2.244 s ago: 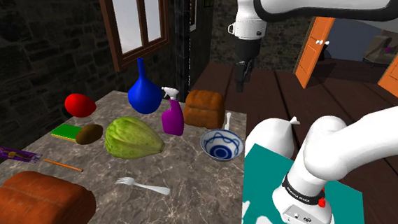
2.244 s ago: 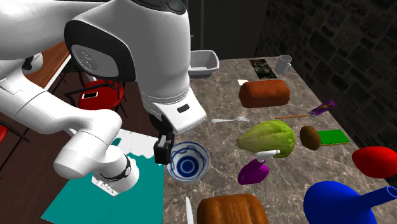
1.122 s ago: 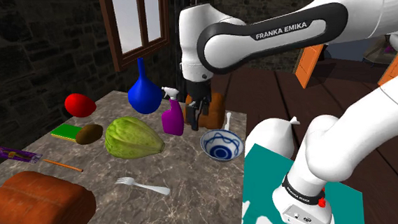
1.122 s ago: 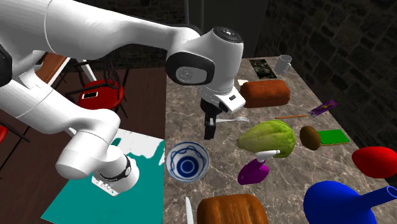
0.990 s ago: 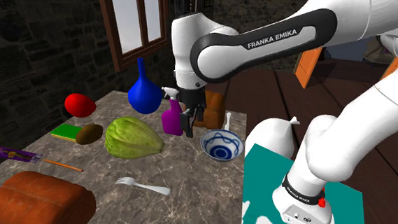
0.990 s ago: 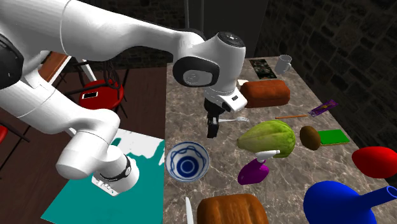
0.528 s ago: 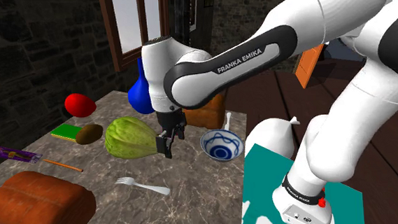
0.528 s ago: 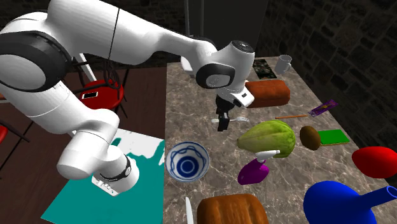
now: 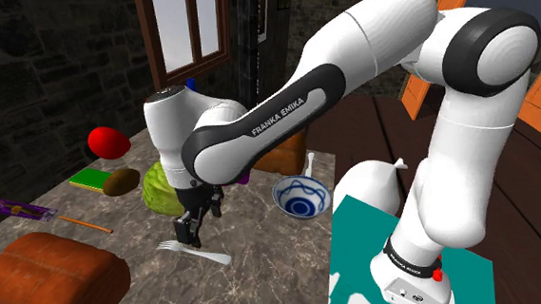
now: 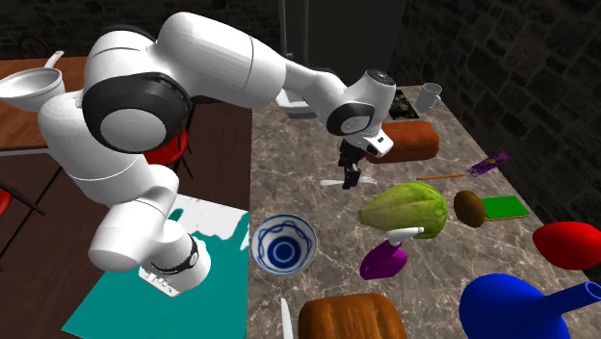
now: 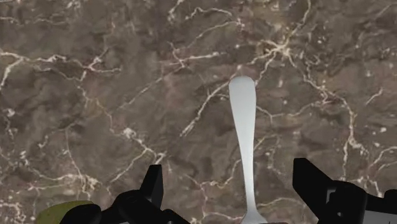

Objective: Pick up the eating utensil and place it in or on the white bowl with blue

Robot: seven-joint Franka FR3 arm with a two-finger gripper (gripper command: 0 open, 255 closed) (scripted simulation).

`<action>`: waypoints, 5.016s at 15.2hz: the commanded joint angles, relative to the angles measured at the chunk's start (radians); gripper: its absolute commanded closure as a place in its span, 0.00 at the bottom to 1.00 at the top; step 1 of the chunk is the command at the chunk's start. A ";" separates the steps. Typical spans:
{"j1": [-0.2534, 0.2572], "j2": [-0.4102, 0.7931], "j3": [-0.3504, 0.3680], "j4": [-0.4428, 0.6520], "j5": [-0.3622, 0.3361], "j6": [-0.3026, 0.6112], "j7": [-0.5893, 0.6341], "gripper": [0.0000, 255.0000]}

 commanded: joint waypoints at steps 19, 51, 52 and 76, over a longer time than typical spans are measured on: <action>0.045 0.148 -0.002 0.022 -0.073 0.107 0.070 1.00; 0.023 -0.003 0.021 0.176 0.009 -0.181 0.023 1.00; 0.022 -0.007 0.021 0.186 0.011 -0.194 0.022 1.00; -0.092 -0.723 -0.235 -0.497 0.156 -0.209 -0.441 1.00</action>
